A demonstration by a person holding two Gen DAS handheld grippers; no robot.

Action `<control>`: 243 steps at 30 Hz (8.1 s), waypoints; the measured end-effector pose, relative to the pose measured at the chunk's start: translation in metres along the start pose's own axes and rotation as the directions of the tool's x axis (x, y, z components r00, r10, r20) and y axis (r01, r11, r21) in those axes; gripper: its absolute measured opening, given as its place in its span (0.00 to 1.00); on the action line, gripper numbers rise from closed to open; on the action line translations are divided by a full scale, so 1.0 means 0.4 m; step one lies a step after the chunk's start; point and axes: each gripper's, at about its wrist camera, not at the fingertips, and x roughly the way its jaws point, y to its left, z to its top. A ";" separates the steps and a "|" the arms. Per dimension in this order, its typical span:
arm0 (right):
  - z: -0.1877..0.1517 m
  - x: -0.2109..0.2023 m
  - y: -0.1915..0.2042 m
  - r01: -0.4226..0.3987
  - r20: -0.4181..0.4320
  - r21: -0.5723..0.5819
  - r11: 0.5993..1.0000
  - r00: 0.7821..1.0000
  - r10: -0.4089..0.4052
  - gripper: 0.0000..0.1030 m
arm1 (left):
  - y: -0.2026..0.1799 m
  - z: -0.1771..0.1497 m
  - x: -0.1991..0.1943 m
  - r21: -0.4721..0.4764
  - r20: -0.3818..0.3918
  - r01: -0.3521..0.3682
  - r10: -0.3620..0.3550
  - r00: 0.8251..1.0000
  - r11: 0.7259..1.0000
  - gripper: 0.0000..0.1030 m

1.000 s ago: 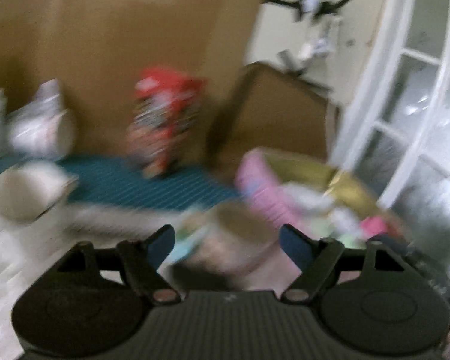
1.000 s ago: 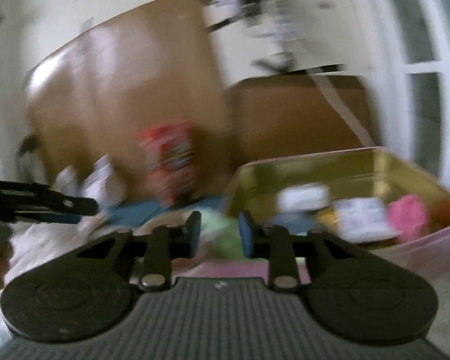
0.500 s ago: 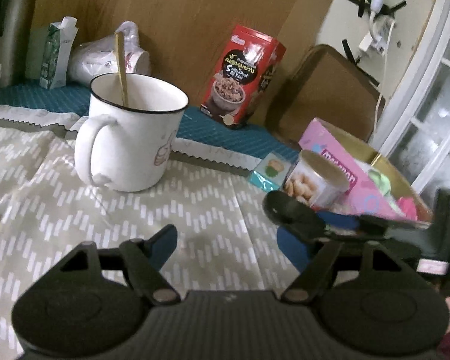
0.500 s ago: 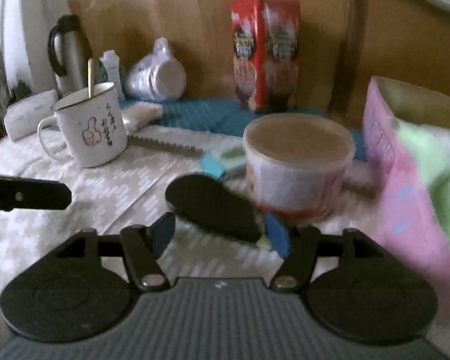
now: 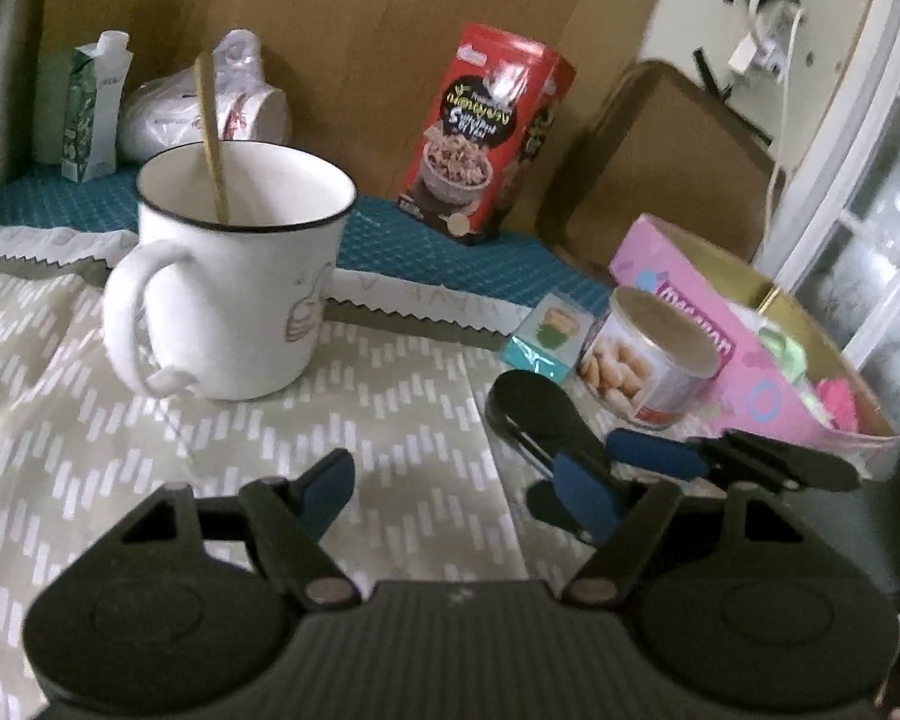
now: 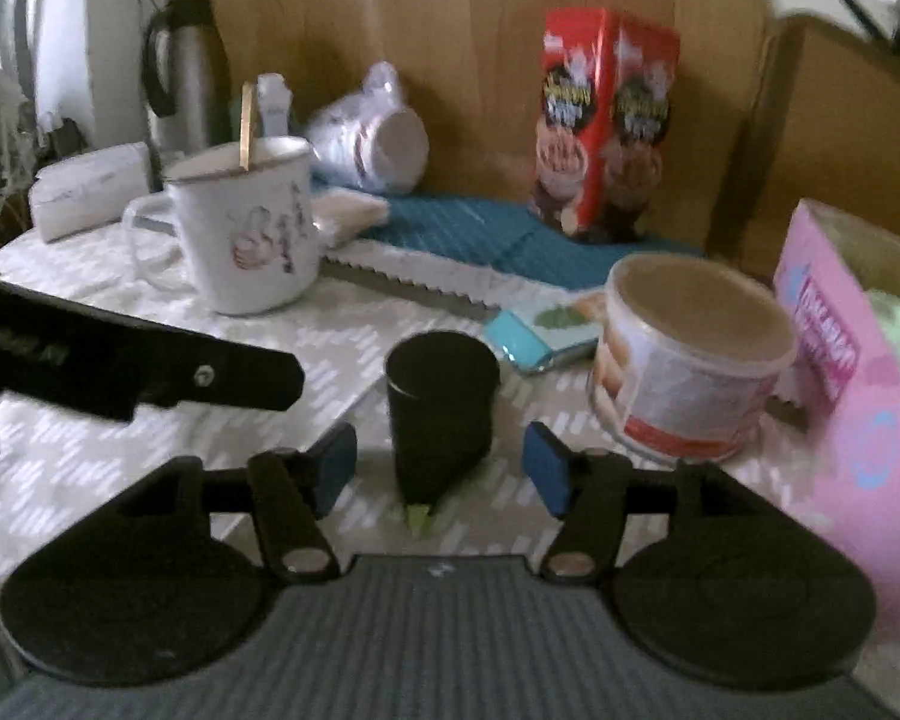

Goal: Organize soft objects

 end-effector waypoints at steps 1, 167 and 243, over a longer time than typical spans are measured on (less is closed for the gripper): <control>0.001 -0.001 -0.003 -0.002 0.005 0.009 1.000 1.000 0.002 0.41 | -0.010 0.005 0.008 0.009 -0.010 -0.015 0.016 1.000 1.000 0.73; 0.031 -0.215 -0.495 0.165 -0.020 0.202 0.965 0.986 -0.164 0.48 | -0.616 0.151 0.325 0.247 -0.165 0.249 -0.213 0.963 0.936 0.66; -0.146 -0.201 0.149 -0.016 0.049 0.080 0.997 0.999 0.012 0.51 | 0.048 -0.050 -0.164 -0.004 -0.092 0.227 -0.226 0.970 0.974 0.69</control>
